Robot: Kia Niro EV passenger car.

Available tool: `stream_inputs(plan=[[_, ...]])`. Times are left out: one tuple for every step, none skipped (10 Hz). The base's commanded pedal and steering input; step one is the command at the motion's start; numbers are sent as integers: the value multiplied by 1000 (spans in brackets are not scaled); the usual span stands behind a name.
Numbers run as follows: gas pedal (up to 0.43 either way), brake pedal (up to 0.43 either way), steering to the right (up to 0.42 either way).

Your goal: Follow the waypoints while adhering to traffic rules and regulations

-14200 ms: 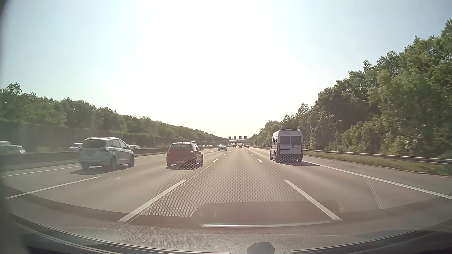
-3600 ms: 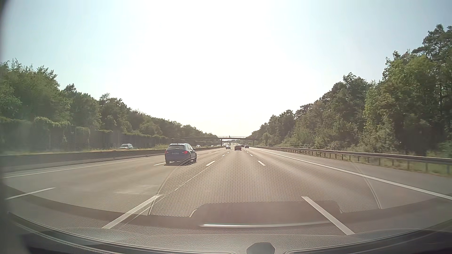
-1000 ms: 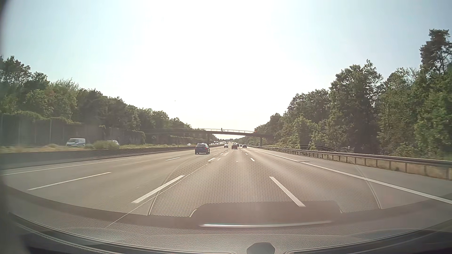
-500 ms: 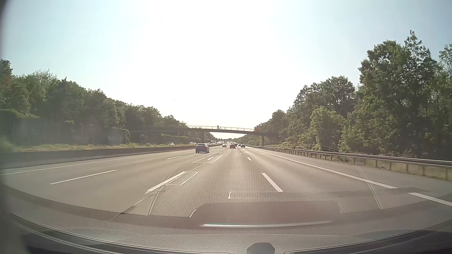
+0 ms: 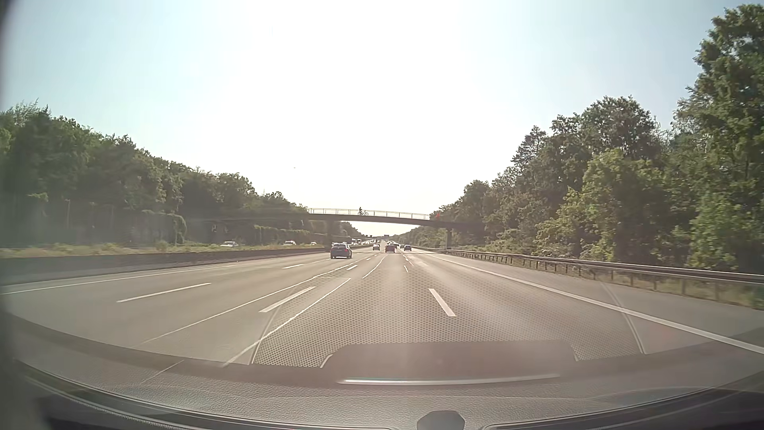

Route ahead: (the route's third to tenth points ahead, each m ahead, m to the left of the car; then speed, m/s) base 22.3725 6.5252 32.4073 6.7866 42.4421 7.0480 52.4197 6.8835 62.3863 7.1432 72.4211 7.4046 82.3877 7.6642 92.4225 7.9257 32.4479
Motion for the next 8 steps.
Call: stream_inputs(plan=[[110,30,3],[110,30,3],[110,30,3],[110,30,3],[110,30,3],[110,30,3],[110,30,3],[110,30,3]])
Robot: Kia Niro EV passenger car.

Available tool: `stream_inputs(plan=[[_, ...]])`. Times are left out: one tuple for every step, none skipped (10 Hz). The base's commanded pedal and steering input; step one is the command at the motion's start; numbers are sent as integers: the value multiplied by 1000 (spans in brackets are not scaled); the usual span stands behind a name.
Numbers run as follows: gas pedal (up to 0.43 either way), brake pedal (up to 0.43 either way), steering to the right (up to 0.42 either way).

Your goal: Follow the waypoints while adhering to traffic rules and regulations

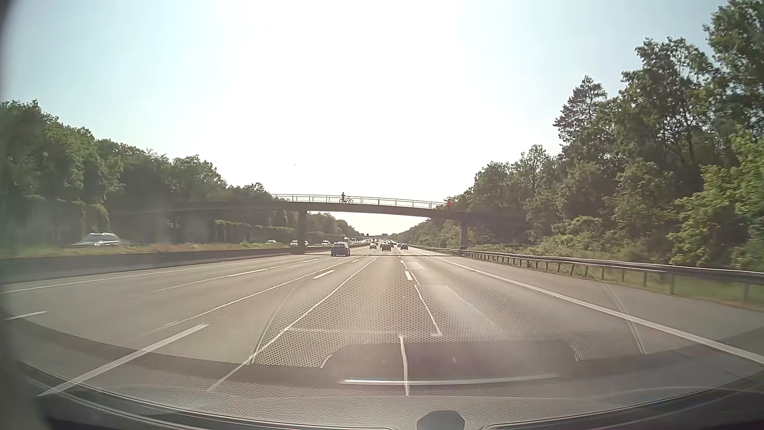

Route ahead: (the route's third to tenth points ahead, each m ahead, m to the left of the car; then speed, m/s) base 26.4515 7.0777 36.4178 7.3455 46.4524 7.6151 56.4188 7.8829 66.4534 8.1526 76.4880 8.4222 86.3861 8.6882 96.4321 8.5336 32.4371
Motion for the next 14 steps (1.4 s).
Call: stream_inputs(plan=[[110,30,3],[110,30,3],[110,30,2],[110,30,2],[110,30,2],[110,30,2],[110,30,2],[110,30,2],[110,30,2],[110,30,1],[110,30,2],[110,30,1],[110,30,1],[110,30,1]])
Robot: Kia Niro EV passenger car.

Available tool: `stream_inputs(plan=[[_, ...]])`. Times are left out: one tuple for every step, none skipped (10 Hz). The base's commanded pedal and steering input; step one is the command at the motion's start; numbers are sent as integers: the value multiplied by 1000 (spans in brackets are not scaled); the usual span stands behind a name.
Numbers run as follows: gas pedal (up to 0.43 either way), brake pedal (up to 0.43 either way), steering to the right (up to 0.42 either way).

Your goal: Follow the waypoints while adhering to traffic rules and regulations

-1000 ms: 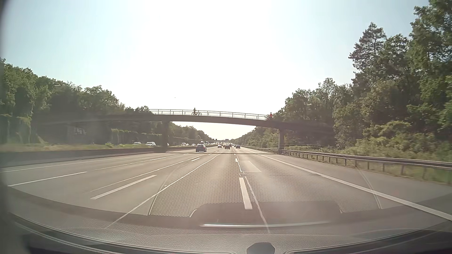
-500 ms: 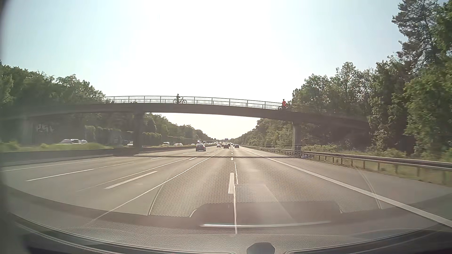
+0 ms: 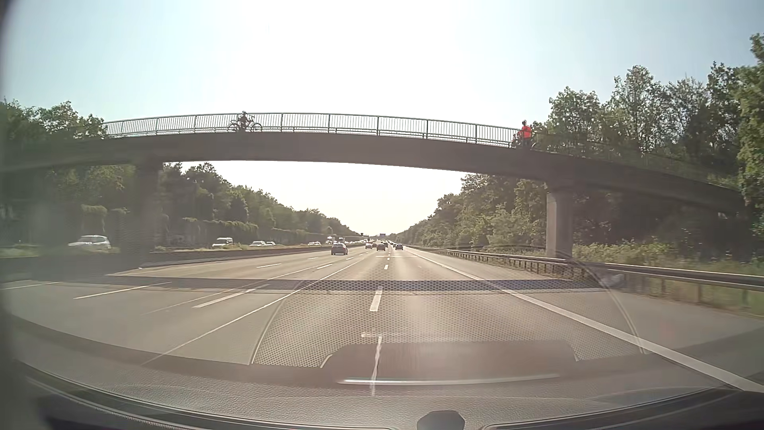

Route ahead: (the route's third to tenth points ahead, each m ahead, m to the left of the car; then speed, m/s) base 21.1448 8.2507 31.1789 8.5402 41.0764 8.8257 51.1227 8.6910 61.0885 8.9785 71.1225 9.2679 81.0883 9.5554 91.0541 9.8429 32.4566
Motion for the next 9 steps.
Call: stream_inputs(plan=[[110,30,0],[110,30,0],[110,30,0],[110,30,0],[110,30,-1],[110,30,-1],[110,30,-1],[110,30,-1],[98,30,-1]])
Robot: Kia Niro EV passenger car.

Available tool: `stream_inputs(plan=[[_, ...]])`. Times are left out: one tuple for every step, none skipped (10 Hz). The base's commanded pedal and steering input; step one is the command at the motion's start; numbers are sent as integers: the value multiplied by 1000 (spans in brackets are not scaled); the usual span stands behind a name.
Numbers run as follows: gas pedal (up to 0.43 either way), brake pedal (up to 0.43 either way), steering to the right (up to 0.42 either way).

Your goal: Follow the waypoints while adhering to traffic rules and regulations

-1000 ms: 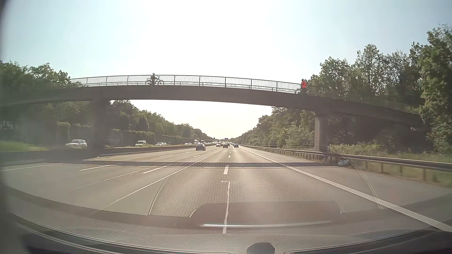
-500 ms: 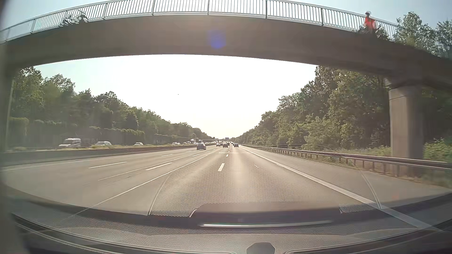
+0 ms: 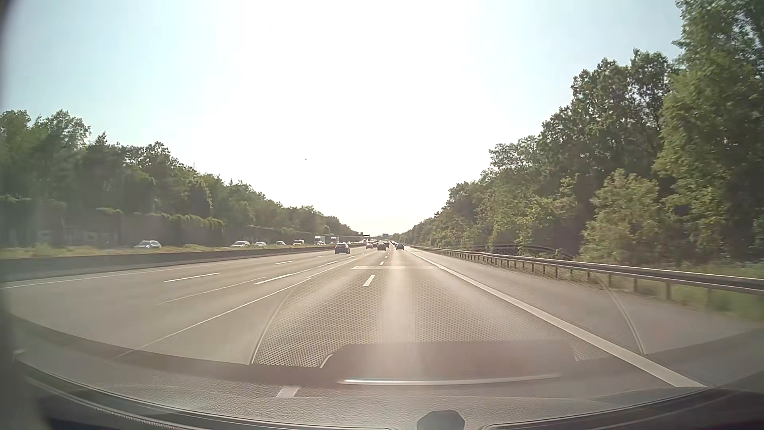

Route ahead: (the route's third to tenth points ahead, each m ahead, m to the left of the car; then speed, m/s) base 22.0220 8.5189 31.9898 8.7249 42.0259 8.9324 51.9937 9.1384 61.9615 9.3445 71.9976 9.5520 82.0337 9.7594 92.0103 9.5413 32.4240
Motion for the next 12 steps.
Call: stream_inputs(plan=[[87,30,-2],[79,30,-3],[67,30,-3],[59,30,-2],[59,30,-3],[59,30,-2],[59,30,-2],[39,30,-1],[39,30,-1],[20,30,-1],[20,30,-1],[20,30,-1]])
